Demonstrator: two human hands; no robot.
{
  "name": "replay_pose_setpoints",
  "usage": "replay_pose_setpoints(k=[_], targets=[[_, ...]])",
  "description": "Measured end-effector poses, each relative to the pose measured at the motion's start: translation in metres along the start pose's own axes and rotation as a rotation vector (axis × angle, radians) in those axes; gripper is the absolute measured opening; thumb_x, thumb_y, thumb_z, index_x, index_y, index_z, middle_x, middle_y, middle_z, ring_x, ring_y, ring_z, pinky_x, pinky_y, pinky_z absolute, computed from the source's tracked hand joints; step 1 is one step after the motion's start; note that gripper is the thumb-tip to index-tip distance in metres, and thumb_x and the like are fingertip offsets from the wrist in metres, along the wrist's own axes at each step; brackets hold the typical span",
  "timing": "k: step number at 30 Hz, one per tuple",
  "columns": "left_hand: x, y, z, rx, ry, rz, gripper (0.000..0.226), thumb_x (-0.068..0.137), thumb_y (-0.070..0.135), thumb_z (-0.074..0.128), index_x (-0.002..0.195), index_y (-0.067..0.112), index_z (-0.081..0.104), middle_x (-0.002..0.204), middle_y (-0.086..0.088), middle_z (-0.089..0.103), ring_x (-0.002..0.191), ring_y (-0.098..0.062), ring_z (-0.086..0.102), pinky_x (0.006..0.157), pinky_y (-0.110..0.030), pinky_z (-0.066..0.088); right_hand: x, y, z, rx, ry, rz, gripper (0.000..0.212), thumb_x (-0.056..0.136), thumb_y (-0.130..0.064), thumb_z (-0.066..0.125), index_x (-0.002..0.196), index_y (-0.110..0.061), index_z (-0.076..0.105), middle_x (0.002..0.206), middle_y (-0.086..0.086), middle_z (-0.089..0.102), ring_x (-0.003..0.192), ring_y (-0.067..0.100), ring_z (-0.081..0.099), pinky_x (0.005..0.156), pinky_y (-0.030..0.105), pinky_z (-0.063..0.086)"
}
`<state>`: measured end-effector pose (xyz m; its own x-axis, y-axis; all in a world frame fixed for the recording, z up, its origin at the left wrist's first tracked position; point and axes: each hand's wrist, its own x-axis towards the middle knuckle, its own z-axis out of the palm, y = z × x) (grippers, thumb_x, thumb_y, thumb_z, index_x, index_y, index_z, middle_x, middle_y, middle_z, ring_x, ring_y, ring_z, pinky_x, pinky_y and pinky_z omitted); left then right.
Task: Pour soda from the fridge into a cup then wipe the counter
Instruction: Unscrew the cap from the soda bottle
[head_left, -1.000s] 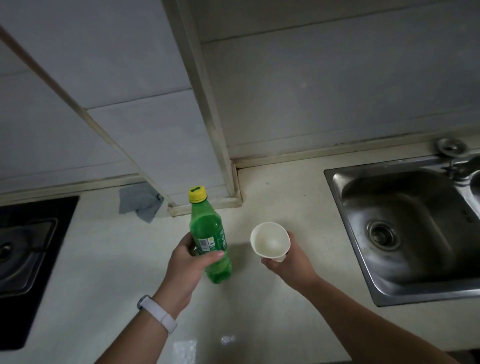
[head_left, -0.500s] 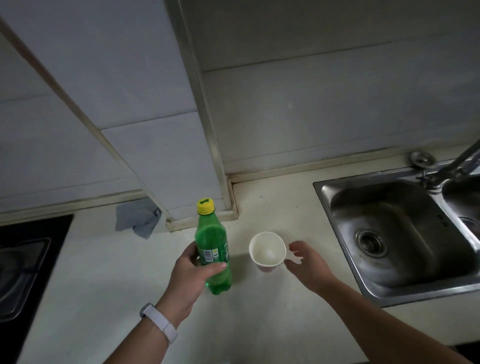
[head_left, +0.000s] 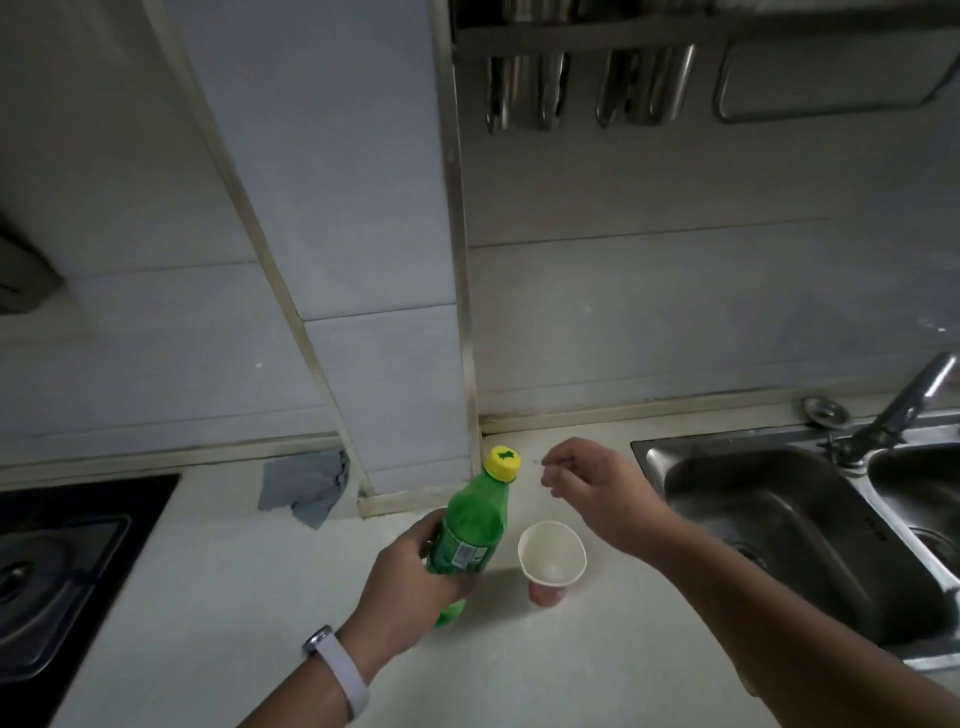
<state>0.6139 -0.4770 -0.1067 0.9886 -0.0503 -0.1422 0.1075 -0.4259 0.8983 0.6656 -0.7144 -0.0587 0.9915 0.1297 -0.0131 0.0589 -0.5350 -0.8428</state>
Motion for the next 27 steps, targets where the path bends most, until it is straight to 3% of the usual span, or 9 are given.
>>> replay_pose_setpoints(k=[2, 5, 7, 12, 19, 25, 27], targets=[[-0.005, 0.007, -0.003, 0.096, -0.005, 0.047, 0.066, 0.065, 0.02, 0.085, 0.09, 0.073, 0.054, 0.092, 0.037, 0.066, 0.084, 0.009, 0.064, 0.069, -0.012, 0.05, 0.0, -0.027, 0.0, -0.052, -0.043, -0.045, 0.01, 0.094, -0.033, 0.056, 0.087, -0.033, 0.063, 0.08, -0.004, 0.071, 0.075, 0.013, 0.068, 0.072, 0.037, 0.057], [-0.012, 0.012, -0.007, 0.207, 0.017, 0.047, 0.054, 0.063, 0.031, 0.08, 0.087, 0.071, 0.052, 0.089, 0.038, 0.064, 0.081, 0.007, 0.064, 0.071, -0.022, 0.054, -0.001, -0.052, 0.002, -0.172, -0.082, -0.06, 0.022, 0.093, -0.046, 0.053, 0.09, -0.027, 0.064, 0.077, 0.001, 0.069, 0.067, 0.016, 0.066, 0.063, 0.038, 0.053], [-0.014, 0.01, -0.008, 0.269, 0.035, 0.04, 0.042, 0.062, 0.041, 0.077, 0.093, 0.061, 0.056, 0.087, 0.029, 0.067, 0.08, 0.004, 0.064, 0.073, -0.027, 0.055, 0.0, -0.058, 0.004, -0.282, -0.109, -0.058, 0.027, 0.09, -0.054, 0.053, 0.087, -0.028, 0.062, 0.073, 0.007, 0.068, 0.063, 0.021, 0.061, 0.059, 0.037, 0.048], [-0.018, 0.002, -0.012, 0.384, 0.048, 0.061, 0.044, 0.061, 0.054, 0.068, 0.102, 0.046, 0.057, 0.086, 0.021, 0.067, 0.078, -0.001, 0.063, 0.07, -0.031, 0.055, 0.002, -0.064, 0.008, -0.455, -0.178, -0.029, 0.031, 0.086, -0.059, 0.057, 0.086, -0.028, 0.056, 0.073, 0.005, 0.066, 0.069, 0.02, 0.061, 0.062, 0.036, 0.048], [-0.017, -0.002, -0.02, 0.313, 0.07, 0.059, 0.043, 0.064, 0.049, 0.074, 0.105, 0.049, 0.061, 0.089, 0.023, 0.07, 0.081, 0.002, 0.064, 0.074, -0.032, 0.056, -0.001, -0.075, 0.01, -0.48, -0.244, -0.149, 0.028, 0.093, -0.047, 0.057, 0.101, -0.02, 0.056, 0.073, -0.009, 0.051, 0.066, 0.008, 0.046, 0.058, 0.026, 0.037], [-0.016, -0.002, -0.02, 0.247, 0.011, 0.072, 0.036, 0.066, 0.043, 0.075, 0.1, 0.046, 0.063, 0.085, 0.023, 0.071, 0.076, 0.002, 0.065, 0.071, -0.031, 0.057, 0.007, -0.087, 0.002, -0.487, -0.388, -0.363, 0.008, 0.091, -0.018, 0.063, 0.096, -0.023, 0.059, 0.093, -0.017, 0.049, 0.084, -0.002, 0.048, 0.073, 0.016, 0.036], [-0.016, -0.003, -0.019, 0.243, -0.003, 0.075, 0.038, 0.065, 0.045, 0.075, 0.101, 0.045, 0.063, 0.086, 0.022, 0.071, 0.076, 0.002, 0.065, 0.072, -0.031, 0.057, 0.01, -0.091, 0.001, -0.5, -0.366, -0.334, 0.014, 0.091, -0.028, 0.064, 0.103, -0.025, 0.059, 0.096, -0.013, 0.053, 0.085, 0.003, 0.051, 0.075, 0.019, 0.04]])
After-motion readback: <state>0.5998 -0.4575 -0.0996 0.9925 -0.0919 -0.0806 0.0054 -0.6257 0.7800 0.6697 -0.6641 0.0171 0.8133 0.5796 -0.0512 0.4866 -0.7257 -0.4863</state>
